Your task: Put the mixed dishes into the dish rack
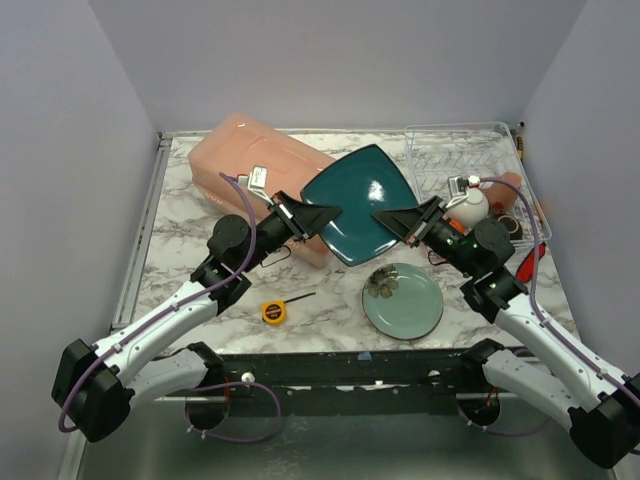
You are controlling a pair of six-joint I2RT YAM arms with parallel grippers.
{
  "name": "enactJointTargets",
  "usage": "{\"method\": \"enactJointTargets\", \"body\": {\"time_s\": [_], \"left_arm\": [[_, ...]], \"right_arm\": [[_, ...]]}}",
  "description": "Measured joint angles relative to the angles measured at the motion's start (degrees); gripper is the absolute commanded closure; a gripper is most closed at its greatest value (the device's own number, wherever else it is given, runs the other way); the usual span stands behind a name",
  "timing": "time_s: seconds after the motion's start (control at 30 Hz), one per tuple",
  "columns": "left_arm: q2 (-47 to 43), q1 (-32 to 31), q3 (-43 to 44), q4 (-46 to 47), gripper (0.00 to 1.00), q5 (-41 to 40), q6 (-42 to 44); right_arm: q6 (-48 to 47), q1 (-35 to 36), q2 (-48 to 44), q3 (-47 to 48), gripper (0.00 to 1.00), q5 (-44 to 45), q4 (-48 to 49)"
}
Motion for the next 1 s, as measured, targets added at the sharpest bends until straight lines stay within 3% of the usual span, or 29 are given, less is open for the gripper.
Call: {"method": "enactJointTargets", "body": {"time_s": [0.07, 0.13, 0.27, 0.57, 0.83, 1.0], "left_arm": [[-0.2, -0.1, 0.3, -0.3, 0.59, -0.1, 0.1], [-0.9, -0.4, 0.7, -1.0, 0.37, -0.7, 0.5], [-3.9, -0.8, 1.5, -3.5, 0.08, -2.5, 2.0], [-10.8, 1.9, 8.0, -23.3, 0.02, -7.5, 8.6], [-14.9, 3.5, 15.2, -37.0, 0.02, -12.4, 21.6], [-14.1, 3.5, 21.5, -41.2, 0.02, -12.7, 33.8]], "right_arm": [[1.1, 0.0, -0.4, 0.0, 1.00, 0.4, 0.1], [2.9, 0.1, -0.7, 0.1, 1.00, 0.6, -0.1], [6.1, 0.4, 0.5, 0.1, 1.00, 1.0, -0.6], [12.1, -7.1, 5.4, 0.1, 1.00, -2.2, 0.0], [13.2, -25.2, 9.8, 1.4, 1.00, -9.8, -1.0], [4.6, -35.2, 14.1, 9.6, 1.00, -10.8, -8.0]]}}
